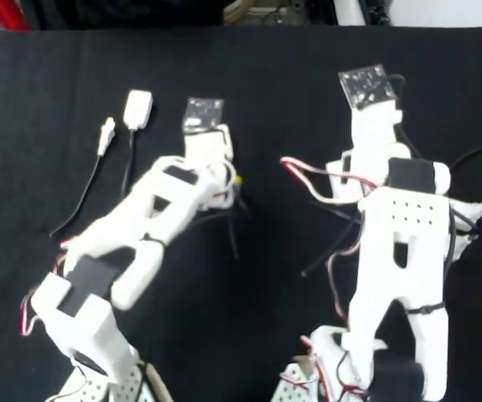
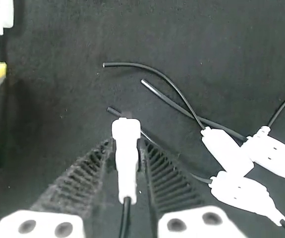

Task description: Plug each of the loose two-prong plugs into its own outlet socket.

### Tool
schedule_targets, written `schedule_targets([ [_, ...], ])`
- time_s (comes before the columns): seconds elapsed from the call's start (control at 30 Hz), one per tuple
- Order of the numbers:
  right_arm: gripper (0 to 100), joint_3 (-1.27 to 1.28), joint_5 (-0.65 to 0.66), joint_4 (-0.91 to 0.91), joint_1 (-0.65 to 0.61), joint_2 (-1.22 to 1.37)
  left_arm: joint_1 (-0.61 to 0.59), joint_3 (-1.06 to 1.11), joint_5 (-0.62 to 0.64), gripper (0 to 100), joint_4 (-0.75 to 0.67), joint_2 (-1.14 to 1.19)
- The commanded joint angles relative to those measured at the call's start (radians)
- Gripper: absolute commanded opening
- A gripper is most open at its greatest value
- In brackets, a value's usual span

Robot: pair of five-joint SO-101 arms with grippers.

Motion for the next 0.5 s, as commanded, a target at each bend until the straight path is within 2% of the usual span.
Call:
schedule_targets([
  [0.0, 1.1, -0.007, 0.006, -0.017, 0.012, -0.036, -0.010, -0.058, 0.009, 18, -0.018, -0.003],
  [0.3, 1.1, -0.007, 0.006, -0.017, 0.009, -0.036, 0.021, -0.047, 0.005, 9, -0.017, 0.005],
  [0.47, 1.1, -0.007, 0.006, -0.017, 0.009, -0.036, 0.028, -0.054, 0.005, 8, 0.069, 0.005],
])
